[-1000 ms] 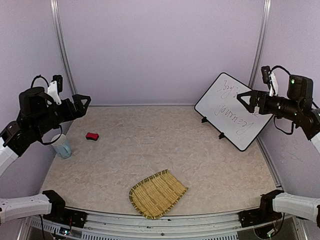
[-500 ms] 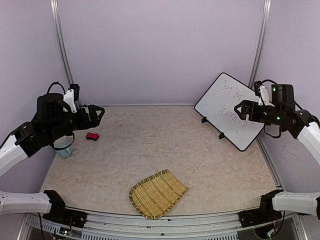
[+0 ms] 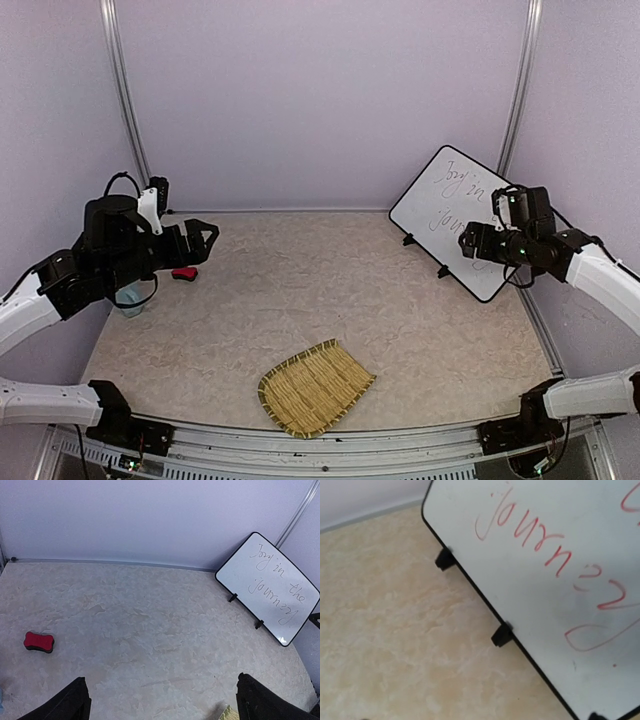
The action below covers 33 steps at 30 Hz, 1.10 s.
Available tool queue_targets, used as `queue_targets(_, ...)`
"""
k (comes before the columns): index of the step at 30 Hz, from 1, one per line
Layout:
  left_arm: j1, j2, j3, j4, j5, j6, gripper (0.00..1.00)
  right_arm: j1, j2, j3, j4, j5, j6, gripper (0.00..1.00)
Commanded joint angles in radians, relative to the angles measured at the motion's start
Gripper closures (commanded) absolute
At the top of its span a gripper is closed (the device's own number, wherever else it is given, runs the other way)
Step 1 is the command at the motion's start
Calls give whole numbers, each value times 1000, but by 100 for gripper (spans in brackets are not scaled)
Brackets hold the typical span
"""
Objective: Erase the whiteboard
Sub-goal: Move the whiteboard to the center of the board.
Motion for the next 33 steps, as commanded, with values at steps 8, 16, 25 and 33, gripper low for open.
queue_targets(8,-19,6,-23,-10,-26,-28,1,173,215,-8,139,237,148,8)
queue_targets(16,-28,-7,-44,2,-22,-47,1,193,372,28,168,358,251,8)
queue_targets(25,-39,-16,-70,24,-11,-50,1,200,545,107,149,406,353,11)
queue_targets(33,-69,20,-82,45,-3,-60,1,201,639,151,159,443,393,16)
